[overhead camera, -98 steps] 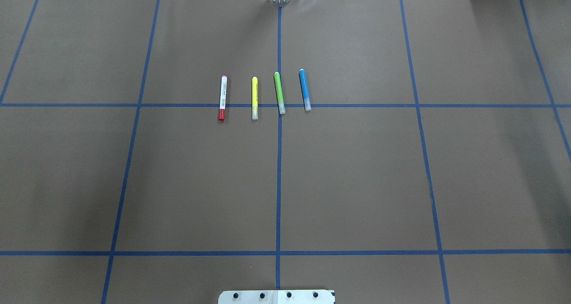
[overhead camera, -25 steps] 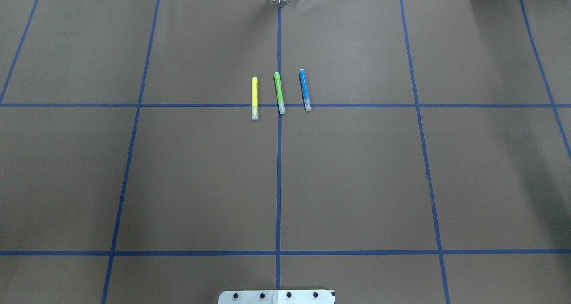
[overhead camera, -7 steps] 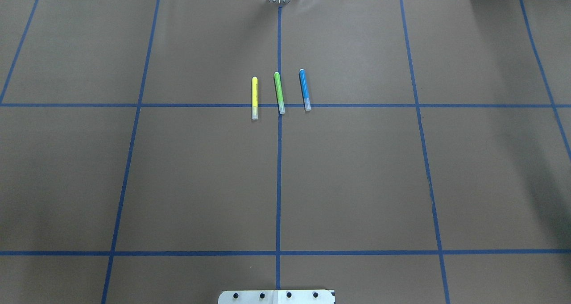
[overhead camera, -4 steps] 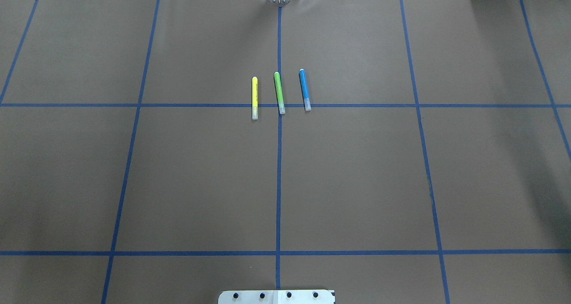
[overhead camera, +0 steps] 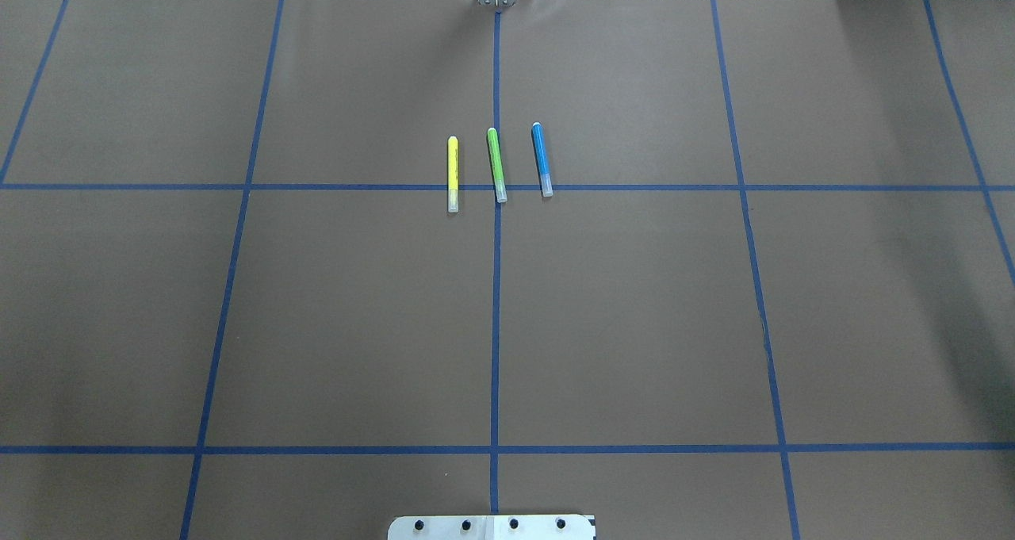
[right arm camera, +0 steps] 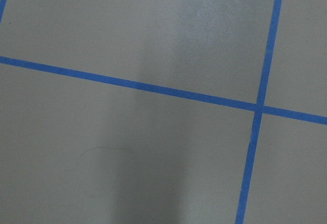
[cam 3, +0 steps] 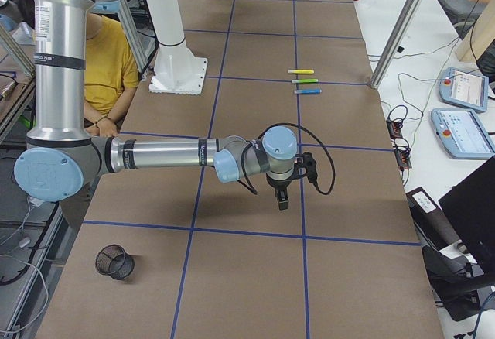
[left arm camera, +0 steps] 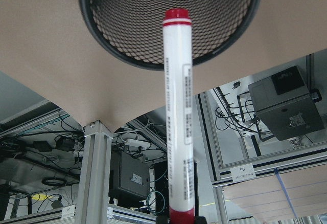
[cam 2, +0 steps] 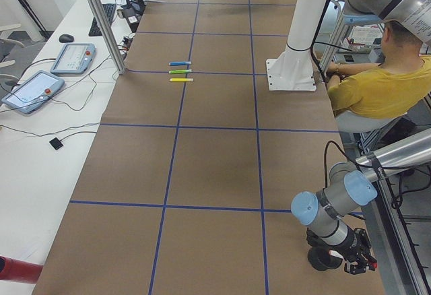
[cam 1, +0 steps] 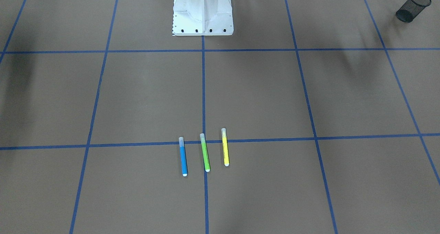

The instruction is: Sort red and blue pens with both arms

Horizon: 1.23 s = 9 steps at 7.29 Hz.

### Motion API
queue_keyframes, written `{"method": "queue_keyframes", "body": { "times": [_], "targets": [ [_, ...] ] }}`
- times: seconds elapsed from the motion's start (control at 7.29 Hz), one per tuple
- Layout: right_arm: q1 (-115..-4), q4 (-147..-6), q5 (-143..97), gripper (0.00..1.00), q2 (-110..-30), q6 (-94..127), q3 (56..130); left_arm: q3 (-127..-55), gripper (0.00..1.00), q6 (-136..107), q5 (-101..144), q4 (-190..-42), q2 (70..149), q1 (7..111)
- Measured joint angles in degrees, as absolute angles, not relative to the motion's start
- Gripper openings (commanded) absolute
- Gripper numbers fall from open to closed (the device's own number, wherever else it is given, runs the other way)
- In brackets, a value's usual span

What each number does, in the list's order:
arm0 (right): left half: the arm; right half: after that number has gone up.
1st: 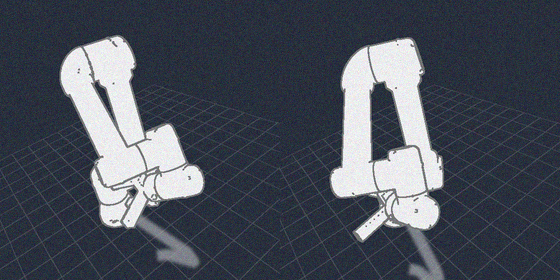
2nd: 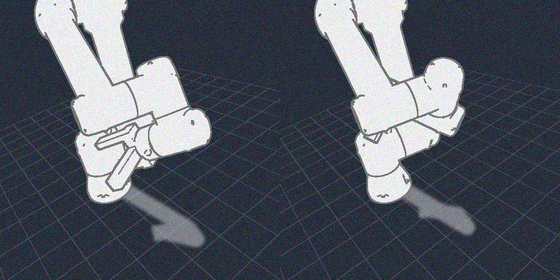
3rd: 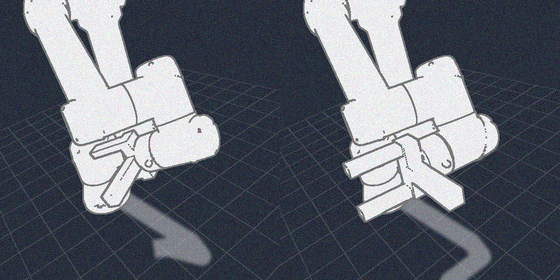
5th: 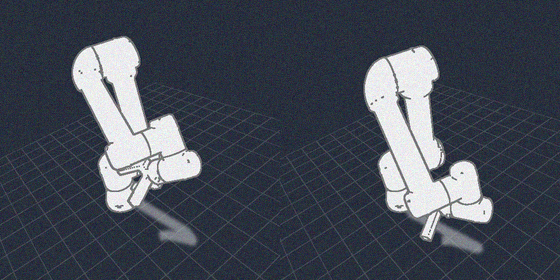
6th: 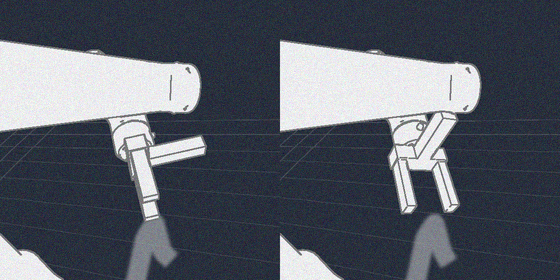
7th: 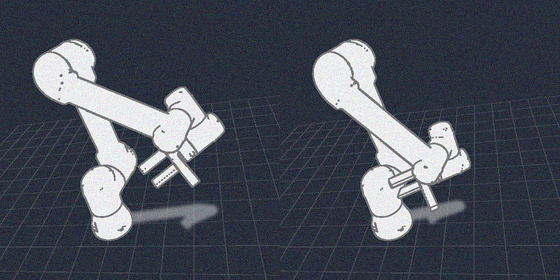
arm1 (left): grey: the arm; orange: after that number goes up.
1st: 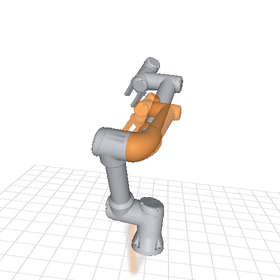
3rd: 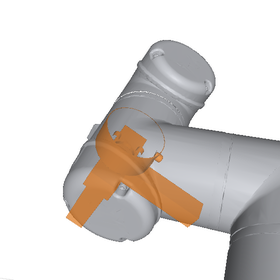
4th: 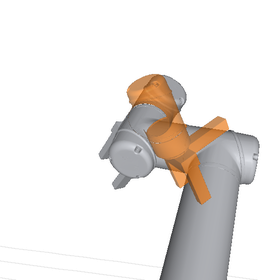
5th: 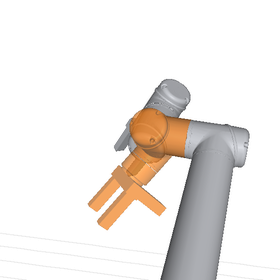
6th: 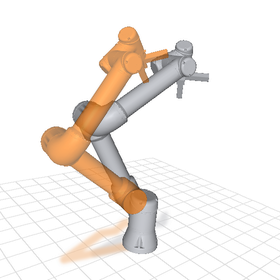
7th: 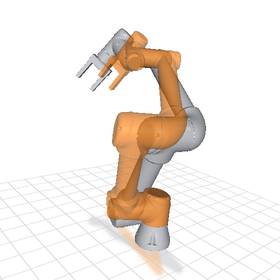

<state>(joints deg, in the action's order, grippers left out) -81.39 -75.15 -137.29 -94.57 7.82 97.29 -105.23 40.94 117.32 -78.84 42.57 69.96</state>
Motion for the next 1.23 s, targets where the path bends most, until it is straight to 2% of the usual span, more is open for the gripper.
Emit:
{"method": "queue_keyframes", "body": {
  "times": [0.55,0.69,0.82,1.23],
  "targets": [
    [-81.4,-75.1,-137.3,1.0,-94.6,7.8,97.3,-105.3,0.45,41.1,118.0,-78.8,42.8,70.0],
    [-81.4,-75.1,-137.3,1.0,-94.6,7.8,97.3,-105.3,0.63,41.1,118.0,-78.8,42.9,70.0],
    [-81.4,-75.1,-137.3,1.0,-94.6,7.8,97.4,-105.4,0.65,41.2,118.1,-78.8,43.2,70.0],
    [-81.4,-75.1,-137.3,1.0,-94.7,7.8,97.3,-106.6,0.8,42.3,119.6,-78.3,45.8,70.1]
  ]
}}
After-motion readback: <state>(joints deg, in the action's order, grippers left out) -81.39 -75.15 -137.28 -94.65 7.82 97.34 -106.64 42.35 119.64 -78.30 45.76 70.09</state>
